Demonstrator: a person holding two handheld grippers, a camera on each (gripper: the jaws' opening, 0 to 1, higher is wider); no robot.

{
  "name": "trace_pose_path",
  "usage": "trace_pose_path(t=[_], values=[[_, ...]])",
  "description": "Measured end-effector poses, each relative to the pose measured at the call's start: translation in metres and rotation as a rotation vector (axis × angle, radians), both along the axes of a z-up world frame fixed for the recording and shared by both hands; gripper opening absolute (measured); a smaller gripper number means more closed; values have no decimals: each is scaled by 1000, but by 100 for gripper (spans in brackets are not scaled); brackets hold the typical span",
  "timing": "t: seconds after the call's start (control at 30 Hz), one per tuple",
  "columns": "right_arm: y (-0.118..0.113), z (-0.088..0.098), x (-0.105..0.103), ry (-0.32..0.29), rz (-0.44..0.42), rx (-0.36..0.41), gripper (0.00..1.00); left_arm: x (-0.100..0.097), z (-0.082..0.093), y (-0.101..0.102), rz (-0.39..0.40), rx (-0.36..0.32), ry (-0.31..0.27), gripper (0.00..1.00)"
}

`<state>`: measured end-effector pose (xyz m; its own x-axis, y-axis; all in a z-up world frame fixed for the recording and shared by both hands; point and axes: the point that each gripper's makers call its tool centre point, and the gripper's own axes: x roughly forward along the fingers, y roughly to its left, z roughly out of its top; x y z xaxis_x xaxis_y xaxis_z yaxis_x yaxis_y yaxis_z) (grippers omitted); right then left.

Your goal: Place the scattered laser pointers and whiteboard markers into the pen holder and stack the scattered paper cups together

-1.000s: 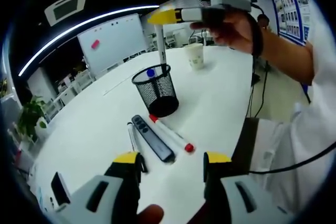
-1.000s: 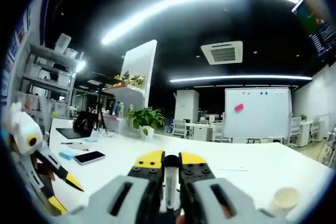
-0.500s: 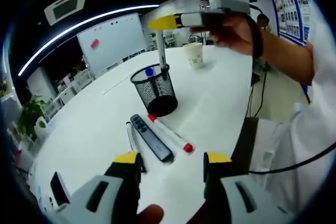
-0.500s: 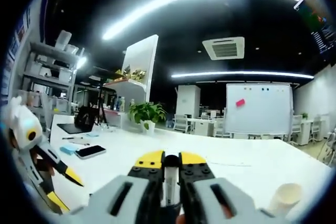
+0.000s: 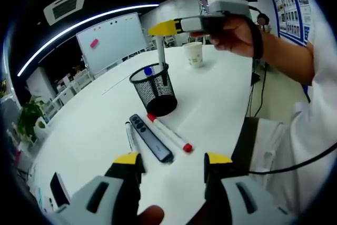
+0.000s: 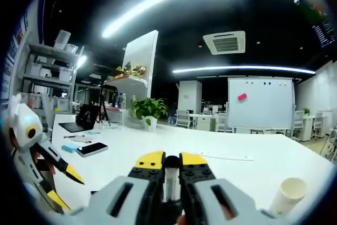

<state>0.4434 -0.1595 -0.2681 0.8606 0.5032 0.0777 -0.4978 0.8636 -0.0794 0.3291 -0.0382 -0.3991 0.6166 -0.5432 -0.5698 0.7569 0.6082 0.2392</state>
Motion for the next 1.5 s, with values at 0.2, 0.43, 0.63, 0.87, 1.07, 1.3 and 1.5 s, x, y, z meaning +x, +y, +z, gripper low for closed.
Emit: trace_pose_path(t=[0.2,0.43,0.63,0.87,1.07,1.3,1.5], values=[[2,-4,1,6,5,-12,11,1,1,0,0,-1,-3,49],[3,-8,1,19,12,-8,11,2,2,0,2,-5,-3,49],[5,-14,2,31,14,-9,11,2,1,0,1,-3,-4,49],[6,-20,2,40,16,-12,11,2,1,1,7,-7,-1,49],[7,-24,2,47,20,-20,11,2,-1,3,10,-4,0,49],[8,-28,3,45,17,-38,11,2,-1,3,11,-5,0,49],[9,-31,4,50,18,-43,11,1,-1,4,14,-5,2,49]])
